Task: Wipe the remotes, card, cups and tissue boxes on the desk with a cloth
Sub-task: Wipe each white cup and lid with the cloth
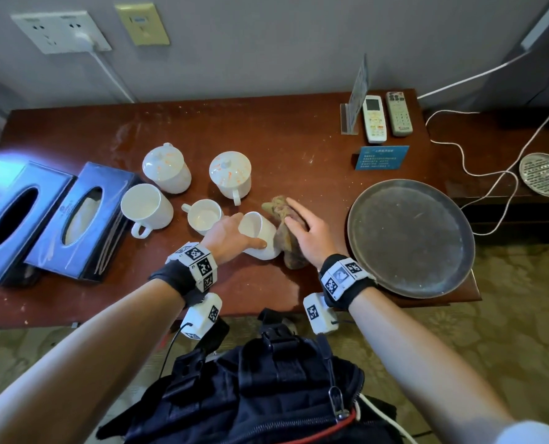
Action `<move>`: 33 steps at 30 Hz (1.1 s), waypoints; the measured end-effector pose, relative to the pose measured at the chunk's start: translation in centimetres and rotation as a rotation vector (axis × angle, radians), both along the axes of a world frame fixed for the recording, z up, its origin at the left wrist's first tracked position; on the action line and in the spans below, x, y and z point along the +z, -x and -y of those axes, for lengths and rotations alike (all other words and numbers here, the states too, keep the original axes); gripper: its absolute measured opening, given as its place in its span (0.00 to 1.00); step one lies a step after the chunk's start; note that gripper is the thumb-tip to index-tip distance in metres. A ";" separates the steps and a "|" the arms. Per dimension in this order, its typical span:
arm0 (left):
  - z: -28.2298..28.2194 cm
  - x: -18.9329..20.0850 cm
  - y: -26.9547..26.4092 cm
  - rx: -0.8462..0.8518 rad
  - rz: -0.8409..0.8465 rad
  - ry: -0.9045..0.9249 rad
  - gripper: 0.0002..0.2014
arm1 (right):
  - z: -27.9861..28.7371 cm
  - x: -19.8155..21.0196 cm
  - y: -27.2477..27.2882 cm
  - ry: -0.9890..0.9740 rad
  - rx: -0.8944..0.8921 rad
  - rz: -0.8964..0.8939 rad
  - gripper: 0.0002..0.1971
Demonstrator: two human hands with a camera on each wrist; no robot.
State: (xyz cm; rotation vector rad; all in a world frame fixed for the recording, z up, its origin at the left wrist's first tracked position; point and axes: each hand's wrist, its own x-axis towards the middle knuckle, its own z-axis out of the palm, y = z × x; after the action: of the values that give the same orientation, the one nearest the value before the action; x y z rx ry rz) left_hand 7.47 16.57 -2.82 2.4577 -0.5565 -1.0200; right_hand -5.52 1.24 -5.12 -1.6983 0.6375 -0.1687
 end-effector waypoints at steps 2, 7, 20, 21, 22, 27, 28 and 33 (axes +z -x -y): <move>0.1 0.0 0.1 -0.020 0.007 0.011 0.37 | -1.6 -0.4 -0.6 0.006 0.089 0.036 0.21; -1.4 -0.6 -0.1 -0.001 -0.018 0.031 0.32 | -2.7 -3.5 -1.8 0.091 0.146 -0.092 0.20; -2.4 -0.9 0.5 0.085 -0.032 0.041 0.49 | -4.0 -2.4 -2.7 0.099 0.092 0.005 0.18; -2.3 -0.7 0.6 0.083 -0.031 0.036 0.50 | -3.5 -2.6 -3.0 0.076 0.063 -0.049 0.18; -2.3 -0.6 0.6 0.081 -0.034 0.033 0.49 | -3.0 -2.9 -3.3 0.053 0.045 -0.097 0.18; -2.4 -0.6 0.7 0.071 -0.035 0.030 0.54 | -2.7 -2.4 -4.2 0.084 0.060 -0.147 0.16; -2.6 -1.0 0.8 0.070 -0.029 0.029 0.56 | -3.3 -2.1 -4.1 0.092 0.074 -0.106 0.16; -2.9 -0.7 1.6 0.052 0.001 0.054 0.49 | -3.5 -3.1 -3.1 0.101 0.104 -0.093 0.17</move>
State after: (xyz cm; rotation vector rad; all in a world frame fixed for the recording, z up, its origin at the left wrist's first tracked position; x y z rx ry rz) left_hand 5.85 19.50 -3.53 2.4120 -0.5115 -0.9712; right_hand -2.44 4.69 -8.25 -1.8409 0.6164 -0.0490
